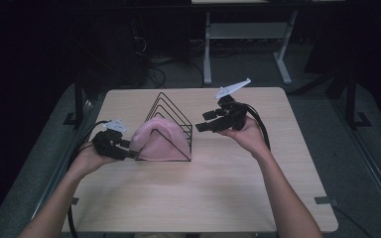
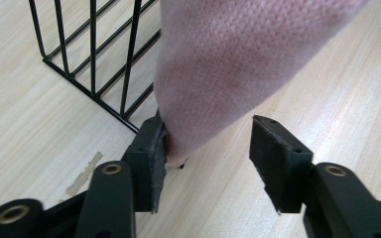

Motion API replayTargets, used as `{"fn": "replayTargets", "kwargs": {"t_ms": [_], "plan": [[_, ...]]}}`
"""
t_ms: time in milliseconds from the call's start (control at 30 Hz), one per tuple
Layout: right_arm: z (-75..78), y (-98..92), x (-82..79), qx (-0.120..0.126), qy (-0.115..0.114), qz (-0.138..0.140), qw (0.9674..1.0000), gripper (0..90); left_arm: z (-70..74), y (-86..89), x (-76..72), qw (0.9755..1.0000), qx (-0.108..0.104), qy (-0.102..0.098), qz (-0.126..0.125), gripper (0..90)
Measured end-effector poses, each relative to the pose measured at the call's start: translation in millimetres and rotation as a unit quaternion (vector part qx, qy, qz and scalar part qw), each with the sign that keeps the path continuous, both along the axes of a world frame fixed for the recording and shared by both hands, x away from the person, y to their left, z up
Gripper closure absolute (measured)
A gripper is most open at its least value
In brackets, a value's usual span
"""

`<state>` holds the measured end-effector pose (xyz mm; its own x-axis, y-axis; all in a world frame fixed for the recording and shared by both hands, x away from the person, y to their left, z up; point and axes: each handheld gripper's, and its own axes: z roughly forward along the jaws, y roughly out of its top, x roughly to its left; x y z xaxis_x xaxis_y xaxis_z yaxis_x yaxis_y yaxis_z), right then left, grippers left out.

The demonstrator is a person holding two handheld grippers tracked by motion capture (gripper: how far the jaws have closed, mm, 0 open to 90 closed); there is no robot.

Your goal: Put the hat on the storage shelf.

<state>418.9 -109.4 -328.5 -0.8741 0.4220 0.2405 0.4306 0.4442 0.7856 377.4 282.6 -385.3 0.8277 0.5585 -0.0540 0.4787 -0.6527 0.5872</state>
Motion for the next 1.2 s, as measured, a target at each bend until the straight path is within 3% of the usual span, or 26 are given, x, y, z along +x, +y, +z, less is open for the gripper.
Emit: {"fn": "replayTargets", "kwargs": {"t_ms": [600,1200], "plan": [[-24.3,-47.5,-11.4,-0.014,0.021,-0.054,0.9982,30.2,-2.9,12.6,-12.4,0.9997,-0.016,-0.001,0.019,39.9],[-50.1,-94.5,-31.5,-0.016,0.048,-0.105,0.9931,26.8,-5.0,12.0,-21.7,0.9992,-0.028,-0.004,0.029,31.4]]}}
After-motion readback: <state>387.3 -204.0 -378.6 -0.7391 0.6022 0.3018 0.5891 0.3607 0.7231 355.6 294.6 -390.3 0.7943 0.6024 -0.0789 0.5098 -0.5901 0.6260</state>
